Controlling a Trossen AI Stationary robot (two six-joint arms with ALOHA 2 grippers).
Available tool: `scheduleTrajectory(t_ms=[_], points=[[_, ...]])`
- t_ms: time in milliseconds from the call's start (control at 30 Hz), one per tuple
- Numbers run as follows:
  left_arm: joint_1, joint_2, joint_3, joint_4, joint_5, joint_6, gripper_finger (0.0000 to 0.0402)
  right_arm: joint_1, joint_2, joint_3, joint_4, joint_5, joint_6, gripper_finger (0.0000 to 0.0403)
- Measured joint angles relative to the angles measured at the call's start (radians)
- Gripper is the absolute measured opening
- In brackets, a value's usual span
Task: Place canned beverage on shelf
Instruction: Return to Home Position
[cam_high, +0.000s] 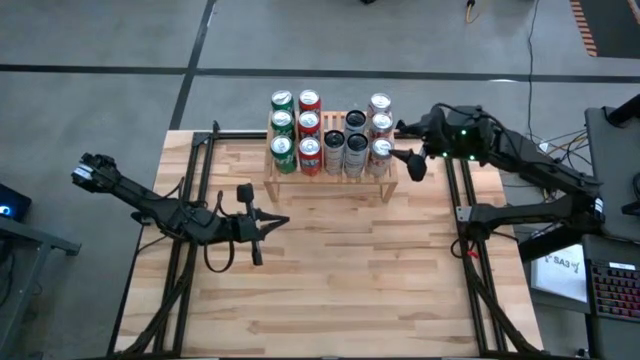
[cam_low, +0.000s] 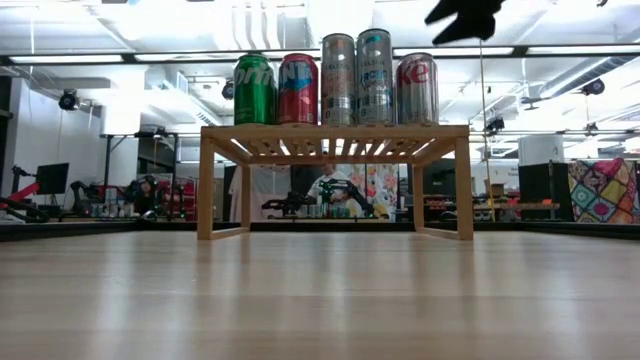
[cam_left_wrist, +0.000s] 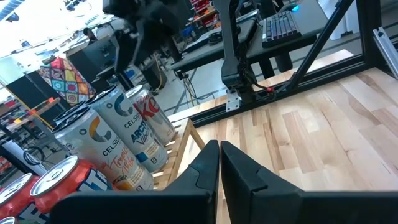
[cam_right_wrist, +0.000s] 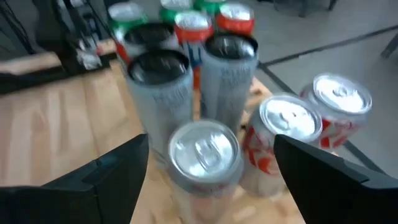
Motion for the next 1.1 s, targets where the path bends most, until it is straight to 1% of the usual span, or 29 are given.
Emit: scheduleTrajectory(t_ms=[167, 233, 300, 367, 400, 500, 600, 633, 867, 1100], points=[[0.0, 0.0, 0.0, 0.0, 0.0, -0.006, 0.0, 0.05, 0.004, 0.055, 0.006, 0.0, 0.024, 0.0321], [0.0, 0.0, 0.0, 0.0, 0.0, -0.013, 0.0, 0.081, 0.005, 0.063, 0.005, -0.001, 0.037, 0.0306], [0.0, 0.0, 0.0, 0.0, 0.0, -0.021, 0.0, 0.113, 0.006, 0.067, 0.002, -0.001, 0.056, 0.028], [0.0, 0.0, 0.0, 0.0, 0.001, -0.026, 0.0, 0.142, 0.009, 0.067, -0.001, 0.004, 0.073, 0.0244], [0.0, 0.0, 0.0, 0.0, 0.001, -0.026, 0.0, 0.156, 0.013, 0.067, -0.001, 0.023, 0.079, 0.0221], [0.0, 0.0, 0.0, 0.0, 0.001, -0.026, 0.0, 0.196, 0.035, 0.065, -0.04, 0.124, 0.083, 0.0136], [0.0, 0.0, 0.0, 0.0, 0.001, -0.026, 0.0, 0.211, 0.065, 0.067, -0.079, 0.195, 0.075, 0.0039], [0.0, 0.0, 0.0, 0.0, 0.001, -0.027, 0.0, 0.213, 0.074, 0.067, -0.078, 0.207, 0.071, 0.0026], [0.0, 0.0, 0.0, 0.0, 0.002, -0.027, 0.0, 0.212, 0.134, 0.068, -0.072, 0.274, 0.044, 0.001], [0.0, 0.0, 0.0, 0.0, 0.002, -0.027, 0.0, 0.212, 0.156, 0.068, -0.079, 0.285, 0.025, 0.0009]])
